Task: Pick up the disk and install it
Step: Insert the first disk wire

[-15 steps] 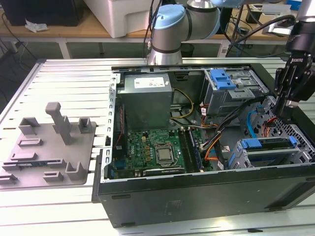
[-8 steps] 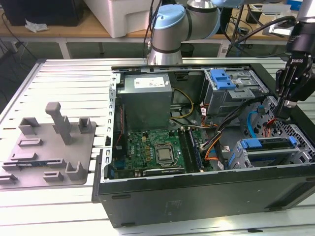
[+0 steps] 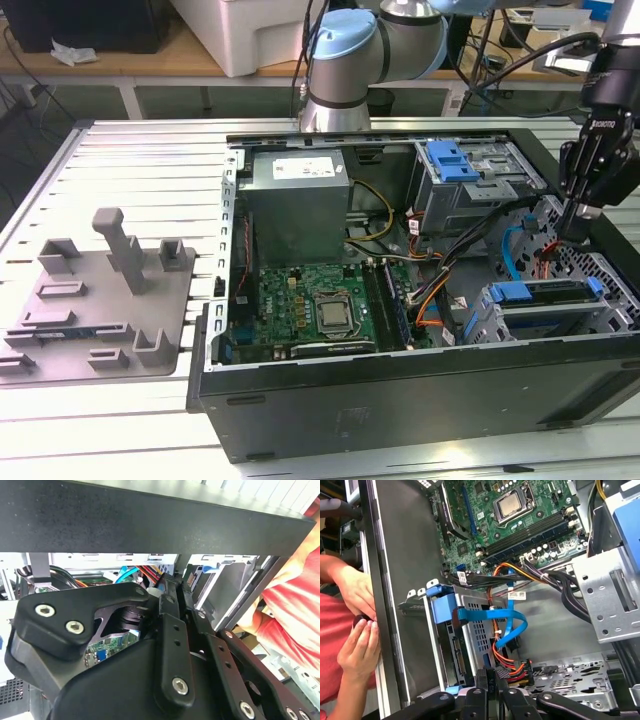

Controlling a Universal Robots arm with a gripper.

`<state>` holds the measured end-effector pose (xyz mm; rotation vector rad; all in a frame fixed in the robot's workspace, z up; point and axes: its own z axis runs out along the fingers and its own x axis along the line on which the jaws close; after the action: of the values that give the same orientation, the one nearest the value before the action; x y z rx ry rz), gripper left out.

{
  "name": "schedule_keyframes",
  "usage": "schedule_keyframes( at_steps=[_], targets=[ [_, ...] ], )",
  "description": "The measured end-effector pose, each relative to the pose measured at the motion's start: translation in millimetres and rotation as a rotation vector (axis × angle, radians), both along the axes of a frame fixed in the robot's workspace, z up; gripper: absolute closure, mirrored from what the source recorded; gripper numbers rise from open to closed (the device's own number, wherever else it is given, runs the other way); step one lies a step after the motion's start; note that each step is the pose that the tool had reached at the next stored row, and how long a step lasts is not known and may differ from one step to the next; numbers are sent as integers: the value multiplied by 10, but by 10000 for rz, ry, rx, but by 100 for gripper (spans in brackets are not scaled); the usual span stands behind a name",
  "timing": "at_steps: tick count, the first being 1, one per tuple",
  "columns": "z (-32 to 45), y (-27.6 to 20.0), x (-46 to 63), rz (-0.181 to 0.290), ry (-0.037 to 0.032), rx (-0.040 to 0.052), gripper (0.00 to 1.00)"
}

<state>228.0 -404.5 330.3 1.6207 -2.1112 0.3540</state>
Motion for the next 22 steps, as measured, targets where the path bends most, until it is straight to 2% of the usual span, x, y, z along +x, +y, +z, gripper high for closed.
schedule_keyframes(
  at_steps=[4,9,14,16,17,19,20,22],
  targets=[
    [52,0,-49,1,-1,-7,82],
    [59,0,-68,1,-1,-26,82],
    [62,1,-69,1,-17,-94,82],
    [62,0,-68,1,-70,-129,82],
    [61,0,-69,0,-156,-157,82],
    [62,0,-69,0,-255,-193,82],
    [62,0,-73,-1,-287,-226,82],
    [63,0,-92,0,-289,-280,82]
  ],
)
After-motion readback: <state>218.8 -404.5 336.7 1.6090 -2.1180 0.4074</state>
